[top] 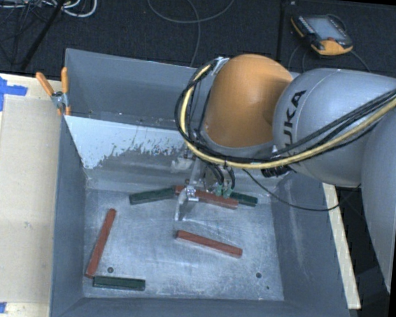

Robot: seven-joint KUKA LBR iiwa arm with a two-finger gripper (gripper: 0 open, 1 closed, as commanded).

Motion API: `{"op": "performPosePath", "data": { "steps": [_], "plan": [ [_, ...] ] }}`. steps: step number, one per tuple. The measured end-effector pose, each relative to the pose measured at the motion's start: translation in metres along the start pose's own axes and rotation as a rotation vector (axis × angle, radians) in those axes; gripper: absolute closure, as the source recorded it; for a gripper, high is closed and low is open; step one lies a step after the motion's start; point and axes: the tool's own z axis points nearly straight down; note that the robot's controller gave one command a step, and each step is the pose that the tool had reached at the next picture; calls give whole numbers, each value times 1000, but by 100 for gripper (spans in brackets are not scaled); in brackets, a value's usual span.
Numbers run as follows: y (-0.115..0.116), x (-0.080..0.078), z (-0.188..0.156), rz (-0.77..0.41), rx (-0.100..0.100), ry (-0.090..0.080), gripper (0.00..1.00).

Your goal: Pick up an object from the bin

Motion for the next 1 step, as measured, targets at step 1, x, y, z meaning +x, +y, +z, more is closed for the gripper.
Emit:
{"op": "performPosePath", "data": {
  "steps": [1],
  "plan": [
    [-25, -9, 59, -32, -1, -5, 0]
  ]
}}
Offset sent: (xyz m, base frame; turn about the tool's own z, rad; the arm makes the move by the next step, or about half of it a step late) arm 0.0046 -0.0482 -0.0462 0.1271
